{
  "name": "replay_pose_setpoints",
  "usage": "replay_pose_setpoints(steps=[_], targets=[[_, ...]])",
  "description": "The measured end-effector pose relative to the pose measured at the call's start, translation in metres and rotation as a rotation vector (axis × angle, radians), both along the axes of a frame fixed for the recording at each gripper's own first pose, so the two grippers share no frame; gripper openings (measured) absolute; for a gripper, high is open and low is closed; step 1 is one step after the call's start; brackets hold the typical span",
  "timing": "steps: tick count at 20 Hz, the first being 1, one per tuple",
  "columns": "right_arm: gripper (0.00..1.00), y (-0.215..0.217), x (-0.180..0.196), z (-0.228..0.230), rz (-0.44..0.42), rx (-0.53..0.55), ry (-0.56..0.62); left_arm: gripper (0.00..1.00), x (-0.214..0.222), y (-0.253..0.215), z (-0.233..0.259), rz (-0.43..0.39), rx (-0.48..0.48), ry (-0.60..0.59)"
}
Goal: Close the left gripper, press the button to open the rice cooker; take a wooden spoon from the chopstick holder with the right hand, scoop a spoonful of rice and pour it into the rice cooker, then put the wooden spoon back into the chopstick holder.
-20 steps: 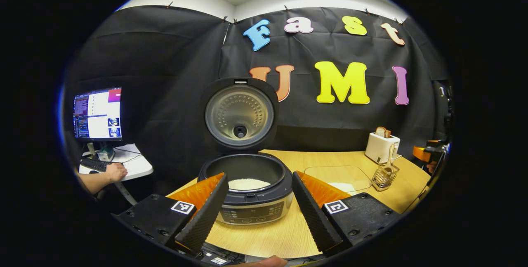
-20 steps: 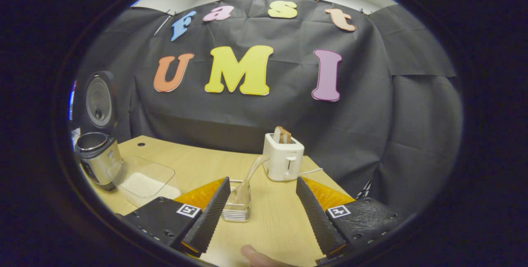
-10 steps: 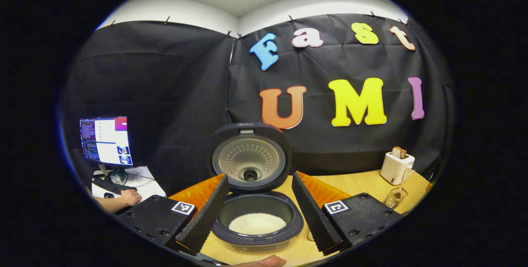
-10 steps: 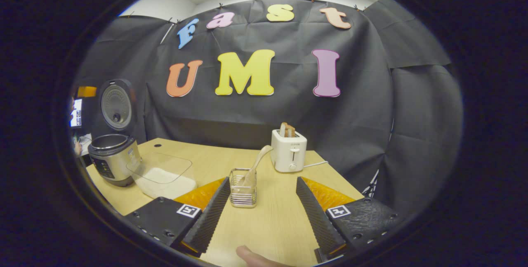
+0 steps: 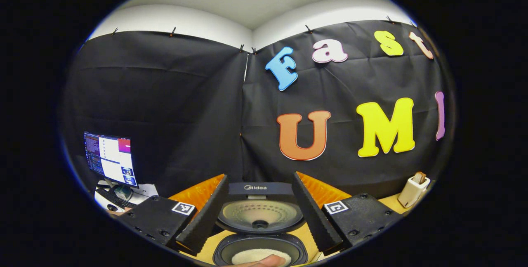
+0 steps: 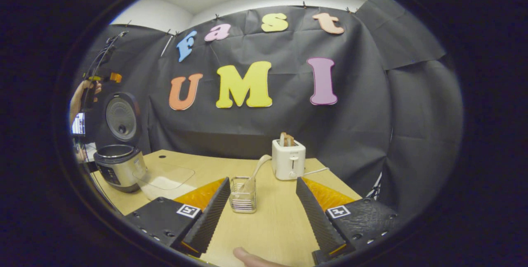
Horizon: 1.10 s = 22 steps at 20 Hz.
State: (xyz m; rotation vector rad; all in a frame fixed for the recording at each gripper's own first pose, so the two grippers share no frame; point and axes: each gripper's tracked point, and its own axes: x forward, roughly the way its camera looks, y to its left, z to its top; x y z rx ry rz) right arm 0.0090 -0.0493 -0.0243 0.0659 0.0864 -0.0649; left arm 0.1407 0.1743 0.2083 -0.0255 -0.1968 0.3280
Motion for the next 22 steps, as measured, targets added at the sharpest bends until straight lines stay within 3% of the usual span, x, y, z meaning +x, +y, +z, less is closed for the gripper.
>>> replay_pose_setpoints(steps=[4, 9, 10, 11, 13, 15, 22], targets=[[0.96, -0.013, 0.005, 0.002, -0.038, -0.011, -0.025, 0.98, 0.034, 0.015, 0.002, 0.016, 0.005, 0.022], [0.95, -0.002, 0.011, -0.002, -0.003, 0.019, -0.008, 0.98, 0.065, 0.027, 0.008, 0.019, 0.019, 0.013], [0.95, 0.000, 0.012, -0.002, 0.003, 0.023, -0.006, 0.89, 0.071, 0.029, 0.004, 0.017, 0.021, 0.024], [0.95, 0.001, 0.011, -0.003, 0.007, 0.024, -0.004, 1.00, 0.077, 0.031, -0.003, 0.016, 0.024, 0.044], [0.96, 0.001, 0.014, -0.006, 0.004, 0.025, 0.005, 0.90, 0.087, 0.039, -0.019, 0.027, 0.013, 0.103], [0.96, 0.004, 0.014, -0.006, 0.009, 0.028, 0.008, 0.99, 0.085, 0.037, -0.018, -0.010, -0.005, 0.074], [0.96, 0.011, 0.008, 0.003, 0.037, 0.030, -0.005, 0.98, 0.049, 0.024, -0.034, -0.019, 0.005, 0.037]])
